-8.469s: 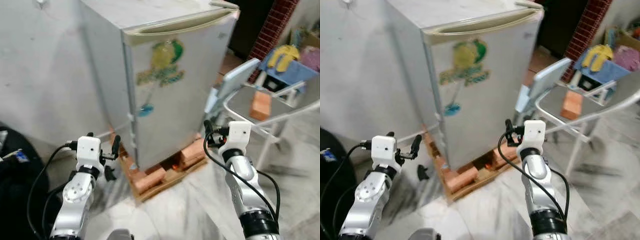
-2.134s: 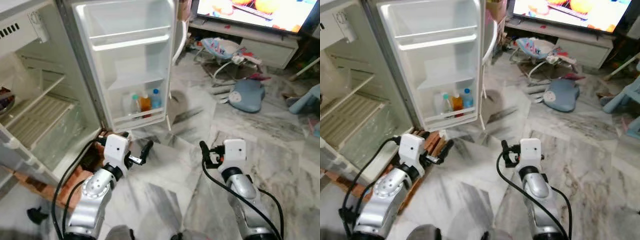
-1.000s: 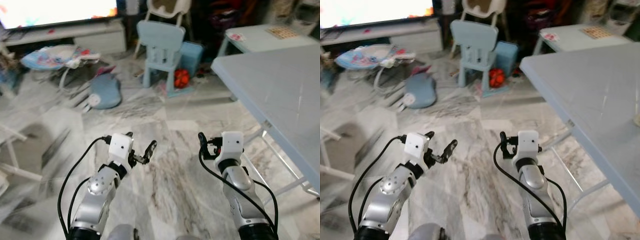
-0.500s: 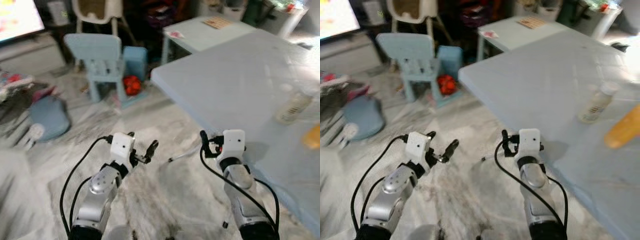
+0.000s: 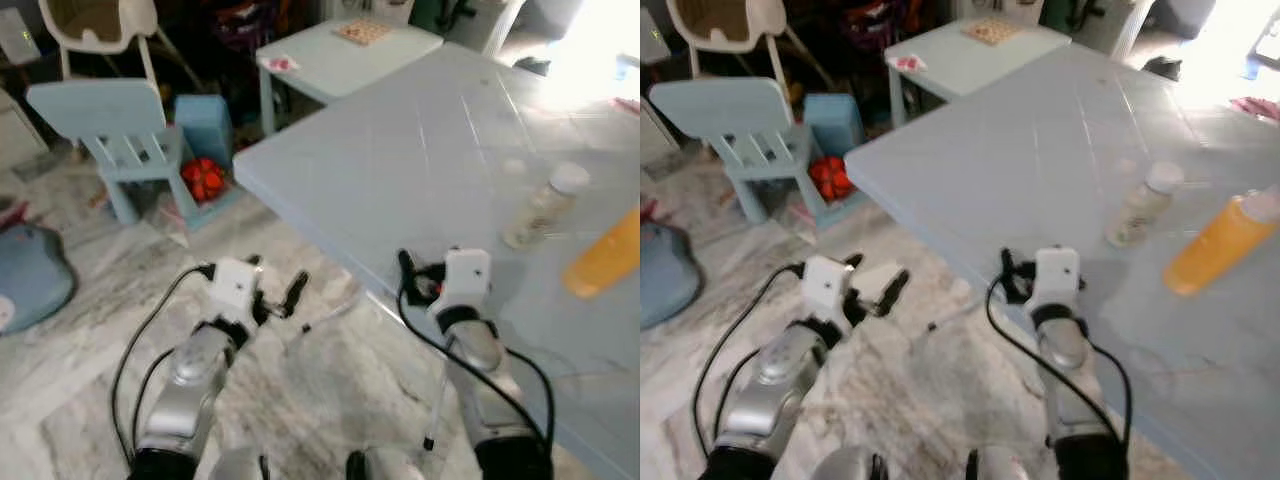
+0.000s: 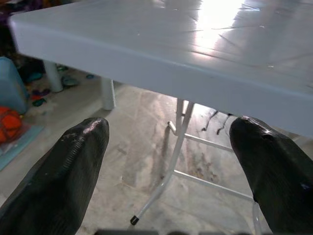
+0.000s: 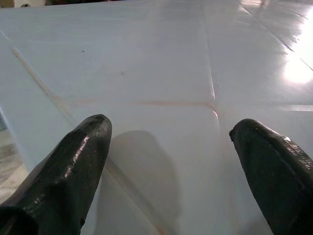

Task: Restocking fridge

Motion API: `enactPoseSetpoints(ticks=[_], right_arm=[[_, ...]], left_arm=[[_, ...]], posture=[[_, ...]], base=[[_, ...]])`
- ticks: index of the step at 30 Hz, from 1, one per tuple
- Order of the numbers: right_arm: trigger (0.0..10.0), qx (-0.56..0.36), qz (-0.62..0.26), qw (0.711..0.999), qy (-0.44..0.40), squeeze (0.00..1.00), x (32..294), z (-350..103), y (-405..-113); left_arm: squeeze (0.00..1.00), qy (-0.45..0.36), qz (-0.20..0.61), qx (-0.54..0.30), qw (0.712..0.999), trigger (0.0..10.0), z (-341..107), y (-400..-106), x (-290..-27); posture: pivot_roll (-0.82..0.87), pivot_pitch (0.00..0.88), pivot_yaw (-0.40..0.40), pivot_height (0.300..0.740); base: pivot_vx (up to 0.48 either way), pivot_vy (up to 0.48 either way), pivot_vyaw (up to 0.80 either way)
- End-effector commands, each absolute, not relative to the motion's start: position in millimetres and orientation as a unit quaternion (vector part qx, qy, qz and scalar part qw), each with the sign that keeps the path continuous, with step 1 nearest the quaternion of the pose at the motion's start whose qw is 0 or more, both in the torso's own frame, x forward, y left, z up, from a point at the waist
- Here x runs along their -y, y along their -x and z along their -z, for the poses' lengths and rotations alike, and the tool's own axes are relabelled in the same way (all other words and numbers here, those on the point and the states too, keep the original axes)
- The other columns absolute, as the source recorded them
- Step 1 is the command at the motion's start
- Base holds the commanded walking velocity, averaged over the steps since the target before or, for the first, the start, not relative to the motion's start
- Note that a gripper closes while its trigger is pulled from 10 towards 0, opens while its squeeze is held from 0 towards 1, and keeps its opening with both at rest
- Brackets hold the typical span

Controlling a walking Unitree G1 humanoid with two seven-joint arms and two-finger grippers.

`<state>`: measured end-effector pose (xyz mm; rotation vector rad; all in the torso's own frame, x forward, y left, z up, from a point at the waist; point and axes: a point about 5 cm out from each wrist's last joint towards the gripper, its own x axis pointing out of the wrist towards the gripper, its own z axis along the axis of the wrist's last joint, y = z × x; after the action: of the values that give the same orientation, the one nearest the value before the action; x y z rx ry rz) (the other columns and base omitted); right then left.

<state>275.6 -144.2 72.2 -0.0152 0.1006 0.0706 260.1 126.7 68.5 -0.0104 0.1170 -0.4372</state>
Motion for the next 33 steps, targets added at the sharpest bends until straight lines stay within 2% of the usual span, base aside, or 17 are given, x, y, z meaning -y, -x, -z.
enactPoseSetpoints(ticks=[1, 25, 29, 33], right_arm=[[10.0, -0.056, -0.018, 0.998, 0.030, 0.00, 153.1, -69.4, -274.4], [10.0, 0.012, -0.026, 0.996, 0.085, 0.00, 145.3, -95.2, -278.2], [10.0, 0.027, -0.057, 0.996, 0.065, 0.00, 139.7, -103.0, -279.3], [10.0, 0.038, -0.047, 0.996, 0.069, 0.00, 142.4, -108.2, -283.5]], left_arm=[[0.00, 0.009, 0.227, -0.052, 0.972, 10.0, -71.2, -261.8, -120.0], [0.00, 0.023, 0.217, -0.032, 0.975, 10.0, -79.5, -265.9, -118.1], [0.00, 0.027, 0.222, -0.028, 0.974, 10.0, -80.5, -265.6, -115.9], [0.00, 0.026, 0.225, -0.028, 0.974, 10.0, -80.6, -264.6, -113.0]], posture=[[0.06, 0.056, -0.003, 0.740], [0.06, 0.066, 0.003, 0.740], [0.05, 0.067, 0.006, 0.740], [0.06, 0.066, 0.006, 0.740]], base=[[0.000, 0.000, -0.80], [0.000, 0.000, -0.80], [0.000, 0.000, -0.80], [0.000, 0.000, -0.40]])
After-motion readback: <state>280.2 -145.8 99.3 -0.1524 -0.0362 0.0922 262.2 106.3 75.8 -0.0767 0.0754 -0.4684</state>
